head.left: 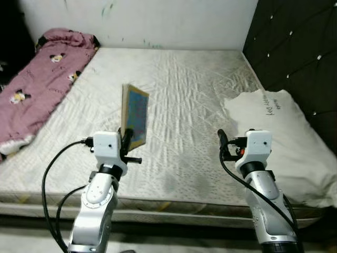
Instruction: Clean up the room
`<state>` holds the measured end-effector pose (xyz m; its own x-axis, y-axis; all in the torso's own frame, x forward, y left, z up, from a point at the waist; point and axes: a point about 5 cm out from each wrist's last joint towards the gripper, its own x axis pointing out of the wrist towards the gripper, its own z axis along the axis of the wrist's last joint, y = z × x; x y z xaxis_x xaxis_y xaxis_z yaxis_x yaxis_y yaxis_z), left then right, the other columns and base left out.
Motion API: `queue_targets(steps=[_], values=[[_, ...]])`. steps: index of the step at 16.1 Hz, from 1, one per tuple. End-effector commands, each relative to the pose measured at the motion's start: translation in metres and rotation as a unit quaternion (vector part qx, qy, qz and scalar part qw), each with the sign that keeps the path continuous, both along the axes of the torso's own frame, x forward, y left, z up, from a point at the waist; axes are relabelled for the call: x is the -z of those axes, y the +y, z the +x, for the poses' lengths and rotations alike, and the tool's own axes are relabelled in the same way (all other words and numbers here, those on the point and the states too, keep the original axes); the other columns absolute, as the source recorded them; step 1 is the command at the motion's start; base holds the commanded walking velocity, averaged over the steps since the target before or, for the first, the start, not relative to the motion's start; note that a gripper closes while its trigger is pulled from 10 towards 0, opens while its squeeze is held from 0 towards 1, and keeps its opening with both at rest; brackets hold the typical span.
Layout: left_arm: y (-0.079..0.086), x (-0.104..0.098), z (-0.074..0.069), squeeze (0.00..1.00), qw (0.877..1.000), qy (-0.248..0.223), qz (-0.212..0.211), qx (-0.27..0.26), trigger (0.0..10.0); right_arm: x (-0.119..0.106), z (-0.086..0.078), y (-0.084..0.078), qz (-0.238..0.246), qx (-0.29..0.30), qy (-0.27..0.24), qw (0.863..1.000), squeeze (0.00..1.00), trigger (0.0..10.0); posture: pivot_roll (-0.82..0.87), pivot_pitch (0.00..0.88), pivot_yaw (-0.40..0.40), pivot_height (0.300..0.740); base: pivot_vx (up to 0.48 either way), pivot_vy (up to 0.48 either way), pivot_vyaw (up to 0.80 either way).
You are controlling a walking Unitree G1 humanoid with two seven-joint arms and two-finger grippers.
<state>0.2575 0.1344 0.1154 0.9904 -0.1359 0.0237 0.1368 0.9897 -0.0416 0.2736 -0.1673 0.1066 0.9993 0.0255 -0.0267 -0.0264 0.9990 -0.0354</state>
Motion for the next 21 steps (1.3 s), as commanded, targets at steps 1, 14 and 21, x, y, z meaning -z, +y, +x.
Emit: queue_targets(steps=[1,14,21], values=[[0.0022,-0.0070,0.0019,0.00,1.000,-0.016,0.001,-0.005,10.0,-0.0020,0.0019,0.0004,0.000,0.001,-0.004,1.000,0.00,10.0,0.01,0.000,0.017,0.740,0.000,-0.442,0.00],[-0.0022,-0.0113,0.0007,0.00,0.999,-0.038,-0.013,0.022,10.0,0.0004,0.0036,-0.0011,-0.001,0.006,0.000,1.000,0.00,10.0,0.01,0.000,0.018,0.740,0.019,-0.069,-0.09],[-0.0023,-0.0115,0.0004,0.00,0.999,-0.040,-0.015,0.026,10.0,0.0004,0.0039,-0.0003,-0.007,0.002,0.000,1.000,0.00,10.0,0.00,0.000,0.016,0.740,0.333,0.000,0.00]])
